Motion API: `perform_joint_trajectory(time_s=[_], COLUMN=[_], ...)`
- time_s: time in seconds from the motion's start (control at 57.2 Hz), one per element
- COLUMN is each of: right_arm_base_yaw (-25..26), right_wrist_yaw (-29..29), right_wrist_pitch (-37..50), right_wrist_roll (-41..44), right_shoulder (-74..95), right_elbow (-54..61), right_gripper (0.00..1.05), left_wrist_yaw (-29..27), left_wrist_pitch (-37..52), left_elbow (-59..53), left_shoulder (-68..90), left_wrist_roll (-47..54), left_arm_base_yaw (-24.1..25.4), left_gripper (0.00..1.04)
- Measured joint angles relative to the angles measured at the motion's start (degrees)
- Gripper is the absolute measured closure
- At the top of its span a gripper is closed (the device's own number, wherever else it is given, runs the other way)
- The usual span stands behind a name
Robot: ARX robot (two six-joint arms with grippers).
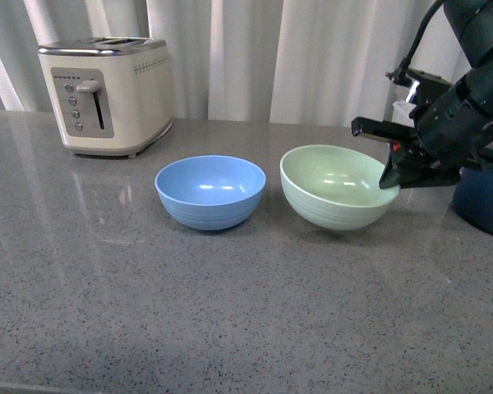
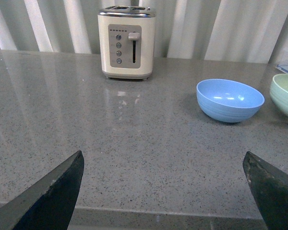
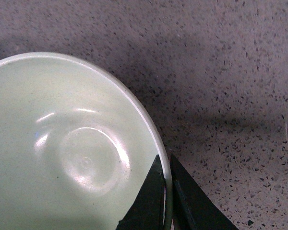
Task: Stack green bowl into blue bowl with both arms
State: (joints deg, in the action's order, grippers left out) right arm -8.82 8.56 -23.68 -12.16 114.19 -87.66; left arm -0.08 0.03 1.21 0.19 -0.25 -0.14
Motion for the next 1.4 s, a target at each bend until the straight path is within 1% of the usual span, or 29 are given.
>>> perform_joint_trajectory(time_s=[0.262, 0.595, 0.804, 1.032, 1.399], right_arm_base_yaw=[-3.39, -8.63, -11.02, -12.92, -13.40], right_wrist_yaw=[2.36, 4.07, 4.52, 4.94, 5.09], right_wrist_pitch=[-2.32, -3.61, -4.50, -6.19, -7.37], right_wrist_roll=[0.44, 1.42, 1.62, 1.79, 1.95], right_shoulder=[-0.42, 0.79, 4.31, 8.79, 13.44], right_elbow=[-6.95, -12.00, -15.13, -20.20, -25.05], right_gripper=[1.04, 1.04, 1.04, 1.04, 1.04], left_wrist_yaw=[0.00, 0.00, 0.00, 0.00, 0.00], left_wrist_pitch=[0.00, 0.00, 0.00, 0.00, 0.00], left_elbow=[0.00, 0.00, 0.00, 0.00, 0.00], left_shoulder=[0.00, 0.00, 0.00, 0.00, 0.00], left_wrist_roll=[0.00, 0.00, 0.00, 0.00, 0.00], left_arm_base_yaw=[0.00, 0.00, 0.00, 0.00, 0.00], left_gripper=[0.07, 0.07, 0.07, 0.07, 0.07])
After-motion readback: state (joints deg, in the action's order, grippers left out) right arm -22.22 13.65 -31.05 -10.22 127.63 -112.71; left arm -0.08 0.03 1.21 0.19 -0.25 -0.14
